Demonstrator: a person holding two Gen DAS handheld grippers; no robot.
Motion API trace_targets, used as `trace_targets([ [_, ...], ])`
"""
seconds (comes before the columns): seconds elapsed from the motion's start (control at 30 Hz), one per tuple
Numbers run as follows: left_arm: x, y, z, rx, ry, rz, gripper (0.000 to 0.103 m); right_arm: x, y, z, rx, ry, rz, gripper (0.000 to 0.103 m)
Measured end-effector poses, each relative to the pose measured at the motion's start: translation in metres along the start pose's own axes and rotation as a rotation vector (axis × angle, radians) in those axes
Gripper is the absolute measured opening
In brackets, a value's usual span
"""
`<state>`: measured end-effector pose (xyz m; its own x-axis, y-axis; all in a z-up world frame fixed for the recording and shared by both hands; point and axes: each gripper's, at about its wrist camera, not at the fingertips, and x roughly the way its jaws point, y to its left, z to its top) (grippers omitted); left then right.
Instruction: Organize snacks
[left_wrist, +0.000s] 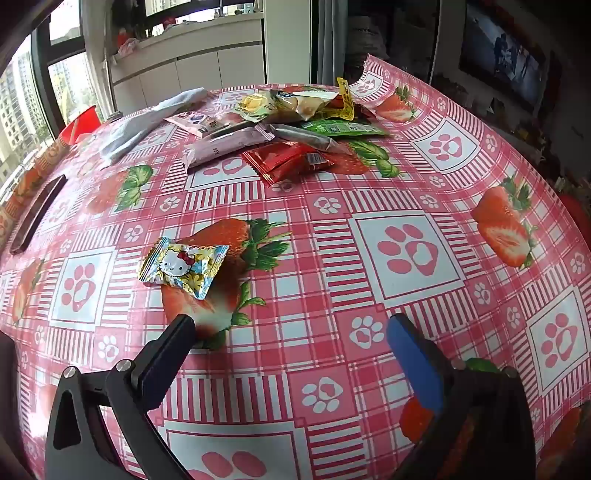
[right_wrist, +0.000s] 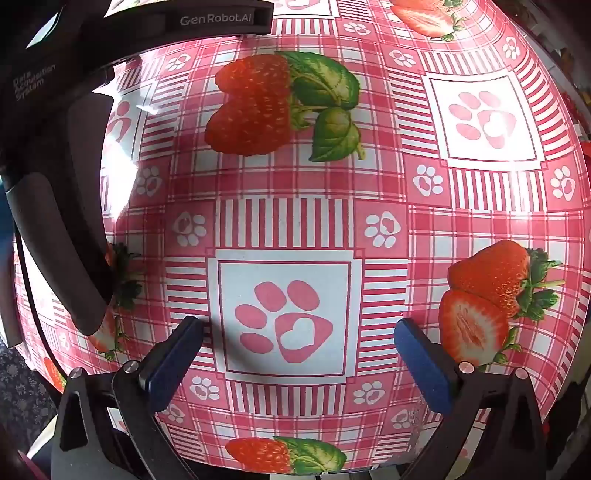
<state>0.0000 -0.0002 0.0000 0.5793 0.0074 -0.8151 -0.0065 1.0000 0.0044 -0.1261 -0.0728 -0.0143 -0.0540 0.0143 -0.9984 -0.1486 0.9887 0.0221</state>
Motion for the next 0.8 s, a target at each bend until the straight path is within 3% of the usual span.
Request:
trace_targets([
  [0.2,0.0,0.0,0.0,-0.001,-0.001,-0.001,0.103,0.001,0.0,-0.008,0.003,-0.024,-0.001,0.103],
  [0.47,0.0,0.0,0.0,-0.001,-0.001,-0.001,0.103,0.003,0.001,0.004,-0.003,0.039,0.002,0.103],
  [0.8,0.0,0.0,0.0,-0.001,-0.001,-0.001,0.103,0.003,-0.001,0.0,-0.004,0.022,0.004,0.103],
])
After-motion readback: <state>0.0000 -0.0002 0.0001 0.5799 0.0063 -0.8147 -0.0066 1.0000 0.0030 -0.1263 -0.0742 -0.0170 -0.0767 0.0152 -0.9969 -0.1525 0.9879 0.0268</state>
